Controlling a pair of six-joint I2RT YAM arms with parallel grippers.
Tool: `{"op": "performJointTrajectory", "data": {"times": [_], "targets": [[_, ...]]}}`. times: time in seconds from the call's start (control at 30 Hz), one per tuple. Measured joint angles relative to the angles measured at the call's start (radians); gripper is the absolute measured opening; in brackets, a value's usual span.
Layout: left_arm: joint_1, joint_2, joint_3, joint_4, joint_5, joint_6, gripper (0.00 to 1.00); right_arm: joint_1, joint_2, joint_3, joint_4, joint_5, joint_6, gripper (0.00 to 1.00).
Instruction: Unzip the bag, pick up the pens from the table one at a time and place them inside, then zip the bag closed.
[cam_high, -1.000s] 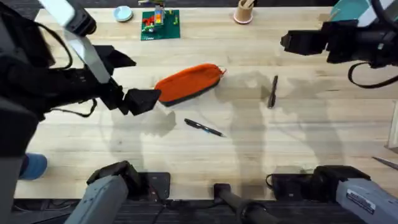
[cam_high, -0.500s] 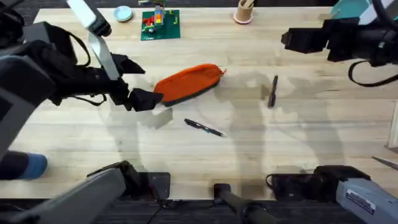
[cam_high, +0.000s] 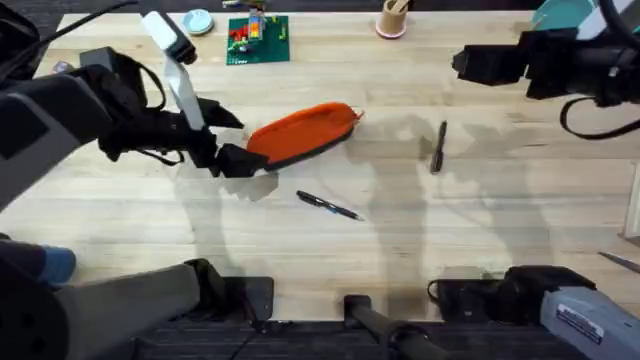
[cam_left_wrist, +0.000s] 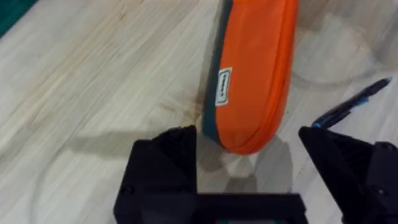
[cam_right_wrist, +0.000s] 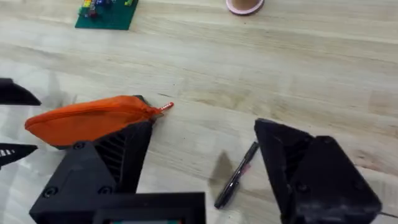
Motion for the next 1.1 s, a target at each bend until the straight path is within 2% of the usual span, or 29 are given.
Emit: {"op": "performJointTrajectory", "data": {"times": [0.37, 0.63, 0.77, 0.87, 1.1], "targets": [[-0.139, 0.0, 0.0, 0.075, -0.02, 0.003, 0.995, 0.0, 0.0, 0.0, 0.001, 0.0, 0.0, 0.996], [-0.149, 0.0, 0.0, 0.071, -0.062, 0.006, 0.964, 0.0, 0.0, 0.0, 0.001, 0.0, 0.0, 0.996], [-0.149, 0.0, 0.0, 0.071, -0.072, 0.006, 0.894, 0.0, 0.0, 0.0, 0.001, 0.0, 0.0, 0.996], [-0.149, 0.0, 0.0, 0.071, -0.073, 0.006, 0.784, 0.0, 0.0, 0.0, 0.001, 0.0, 0.0, 0.996], [-0.149, 0.0, 0.0, 0.072, -0.077, 0.007, 0.346, 0.0, 0.0, 0.0, 0.001, 0.0, 0.0, 0.996]]}}
